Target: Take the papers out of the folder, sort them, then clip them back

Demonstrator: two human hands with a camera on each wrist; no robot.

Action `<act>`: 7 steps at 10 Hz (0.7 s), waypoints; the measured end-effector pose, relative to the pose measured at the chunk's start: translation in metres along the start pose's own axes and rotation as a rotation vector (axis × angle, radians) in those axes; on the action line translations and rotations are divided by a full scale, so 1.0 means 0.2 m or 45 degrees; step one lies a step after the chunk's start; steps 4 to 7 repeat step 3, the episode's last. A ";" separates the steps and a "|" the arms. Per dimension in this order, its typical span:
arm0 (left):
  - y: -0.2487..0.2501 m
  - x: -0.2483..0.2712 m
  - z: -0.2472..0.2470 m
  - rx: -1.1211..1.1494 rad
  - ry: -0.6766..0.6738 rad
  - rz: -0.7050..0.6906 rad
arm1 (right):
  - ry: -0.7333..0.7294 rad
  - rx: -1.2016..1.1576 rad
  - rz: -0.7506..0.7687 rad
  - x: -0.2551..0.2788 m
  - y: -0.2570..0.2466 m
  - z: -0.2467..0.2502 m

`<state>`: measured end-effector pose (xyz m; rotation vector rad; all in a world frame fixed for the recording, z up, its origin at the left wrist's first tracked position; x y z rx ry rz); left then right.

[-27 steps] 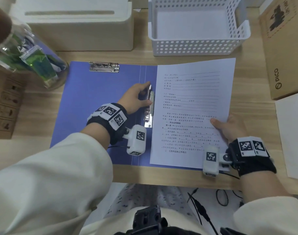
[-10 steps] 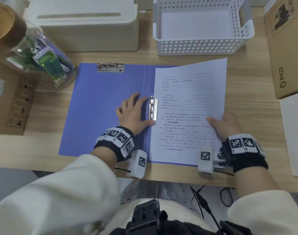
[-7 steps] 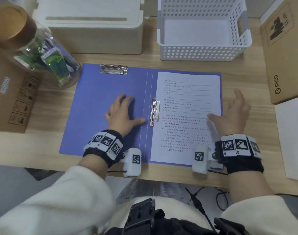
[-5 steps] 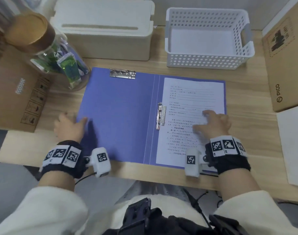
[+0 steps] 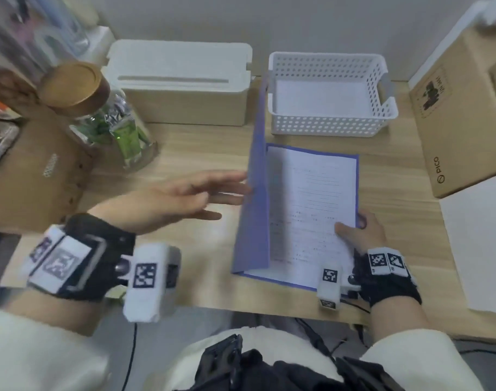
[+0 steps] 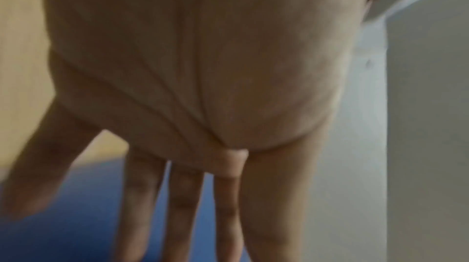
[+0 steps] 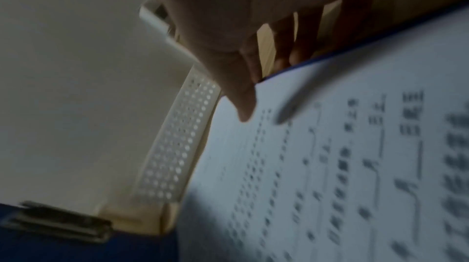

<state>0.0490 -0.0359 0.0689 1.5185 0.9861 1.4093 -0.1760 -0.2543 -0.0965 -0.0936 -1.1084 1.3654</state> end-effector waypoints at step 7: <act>-0.66 -0.63 -0.26 -1.519 -0.022 0.486 | -0.186 -0.645 -0.066 0.07 0.03 0.13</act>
Point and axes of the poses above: each hand's wrist, its own x-axis away from the middle knuckle, its own z-axis out of the back of the hand, y = z × x, the point moved 10 cm from there along -x, towards the middle knuckle, and after that the axes turned 2 degrees about -x, right-handed, at the moved point
